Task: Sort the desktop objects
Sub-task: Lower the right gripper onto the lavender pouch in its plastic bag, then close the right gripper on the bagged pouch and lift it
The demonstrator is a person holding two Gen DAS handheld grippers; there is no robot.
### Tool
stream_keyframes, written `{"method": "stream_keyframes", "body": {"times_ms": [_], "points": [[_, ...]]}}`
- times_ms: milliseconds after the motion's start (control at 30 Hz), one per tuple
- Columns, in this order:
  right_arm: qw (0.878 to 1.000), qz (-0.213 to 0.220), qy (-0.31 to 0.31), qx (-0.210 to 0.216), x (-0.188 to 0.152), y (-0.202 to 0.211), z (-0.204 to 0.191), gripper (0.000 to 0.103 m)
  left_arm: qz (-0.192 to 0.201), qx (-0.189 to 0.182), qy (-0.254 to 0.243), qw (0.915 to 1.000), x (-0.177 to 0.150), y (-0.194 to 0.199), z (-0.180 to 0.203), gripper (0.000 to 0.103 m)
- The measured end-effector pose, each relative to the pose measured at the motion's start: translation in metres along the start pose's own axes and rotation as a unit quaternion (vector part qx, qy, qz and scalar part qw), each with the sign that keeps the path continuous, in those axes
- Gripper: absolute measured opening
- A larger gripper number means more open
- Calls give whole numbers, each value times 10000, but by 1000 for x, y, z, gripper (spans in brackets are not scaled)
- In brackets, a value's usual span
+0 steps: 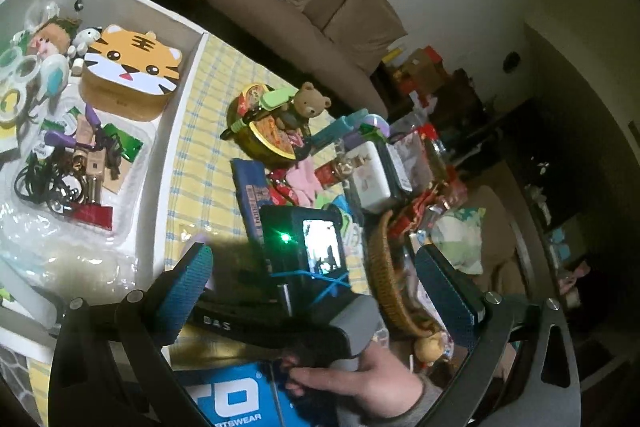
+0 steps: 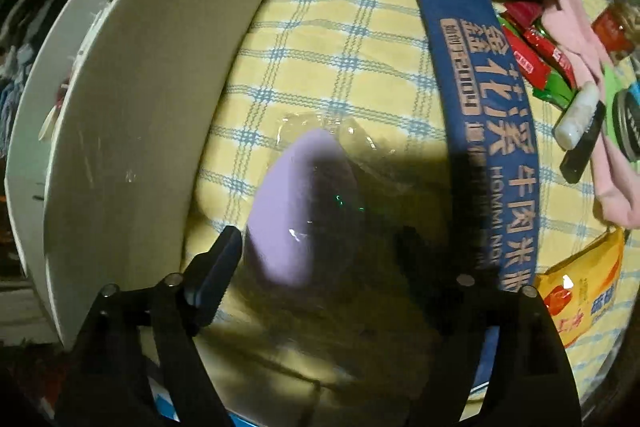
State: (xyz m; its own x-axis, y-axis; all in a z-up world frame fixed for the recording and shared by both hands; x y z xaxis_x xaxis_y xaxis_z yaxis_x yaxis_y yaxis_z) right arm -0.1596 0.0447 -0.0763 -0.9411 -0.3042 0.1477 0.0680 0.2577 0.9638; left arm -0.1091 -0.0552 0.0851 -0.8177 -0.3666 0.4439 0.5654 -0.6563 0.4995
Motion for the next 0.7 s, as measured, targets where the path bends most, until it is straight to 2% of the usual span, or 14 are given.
{"method": "stream_keyframes", "body": {"times_ms": [33,133,200,233,267,300,333,367,433,533,633,700], "points": [[10000,-1,-51,63,0,-1,-3,82,40,-1,30,10000,1,4,-2,103],[9995,-60,170,-245,-1,-8,-15,84,74,-58,120,9999,3,12,-10,103],[9976,-42,456,-518,-3,-9,-22,79,110,-52,176,9998,5,17,-15,103],[9965,-14,564,-614,-3,-8,-23,65,115,-60,191,9997,6,18,-16,103],[9949,68,707,-722,-3,-5,-23,40,110,-86,204,9997,7,18,-17,103],[9953,103,721,-640,-3,-1,-22,31,98,-121,219,9996,7,18,-18,103],[9972,123,624,-392,-3,3,-18,14,83,-167,251,9995,8,18,-20,103],[9985,181,478,-181,-4,9,-10,13,63,-202,290,9994,7,16,-21,103],[9984,314,438,-188,-7,20,-1,13,9,-215,319,9993,6,13,-23,103],[9975,615,329,104,-15,46,13,13,-95,-267,313,9991,3,6,-22,103],[9918,1098,283,595,-22,88,19,13,-198,-608,363,9973,-1,0,-16,103],[9822,1460,390,1115,-28,119,16,13,-230,-854,414,9952,-1,-3,-14,103]]}}
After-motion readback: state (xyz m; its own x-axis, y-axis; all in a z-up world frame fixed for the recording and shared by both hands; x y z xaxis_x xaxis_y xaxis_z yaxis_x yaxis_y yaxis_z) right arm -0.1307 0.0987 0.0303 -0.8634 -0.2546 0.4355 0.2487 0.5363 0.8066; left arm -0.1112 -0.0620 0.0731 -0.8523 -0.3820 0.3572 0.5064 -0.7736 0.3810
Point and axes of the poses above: each gripper's, at about its wrist camera, not at the fingertips, and y roughly against the way its jaws point, z to its right, x to its top, the point moved 3 cm from there along -y, roughly the way its jaws point, and after that the axes turned 1 degree about y, right-handed, at the moved point
